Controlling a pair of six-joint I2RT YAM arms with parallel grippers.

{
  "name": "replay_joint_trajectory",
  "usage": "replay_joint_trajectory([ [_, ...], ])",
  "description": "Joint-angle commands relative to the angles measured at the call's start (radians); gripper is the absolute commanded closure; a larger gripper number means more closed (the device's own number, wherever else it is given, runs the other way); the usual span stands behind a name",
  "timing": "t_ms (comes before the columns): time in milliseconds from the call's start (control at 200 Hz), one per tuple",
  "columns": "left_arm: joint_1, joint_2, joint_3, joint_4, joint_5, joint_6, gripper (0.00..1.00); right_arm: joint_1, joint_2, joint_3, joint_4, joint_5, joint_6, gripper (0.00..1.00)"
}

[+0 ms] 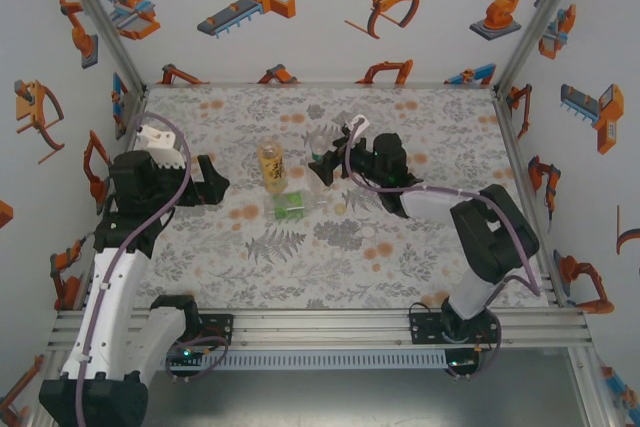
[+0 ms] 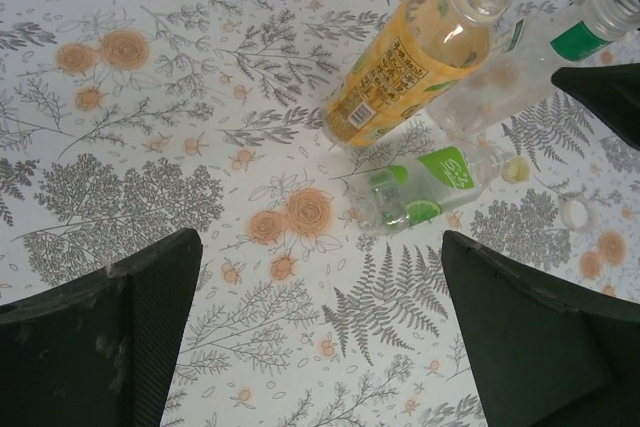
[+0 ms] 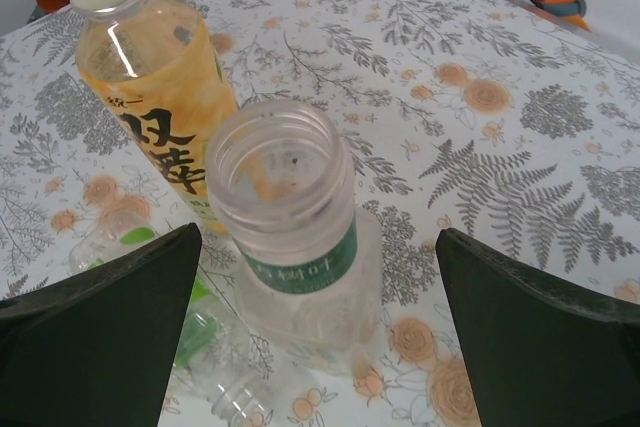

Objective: Screw on the bottle caps

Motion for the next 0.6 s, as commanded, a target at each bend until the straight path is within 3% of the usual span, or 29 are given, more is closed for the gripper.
replay_joint_trajectory([
  [0, 0.015, -0.009, -0.009, 0.022, 0.047, 0.004, 0.03, 0.017, 0.041, 0.046, 0.073, -0.019, 0.032, 0.10],
  [596, 0.048, 0.008, -0.021, 0.038, 0.107, -0.010, 0.03, 0.036, 0.160, 0.037, 0.156, 0.034, 0.035, 0.27],
])
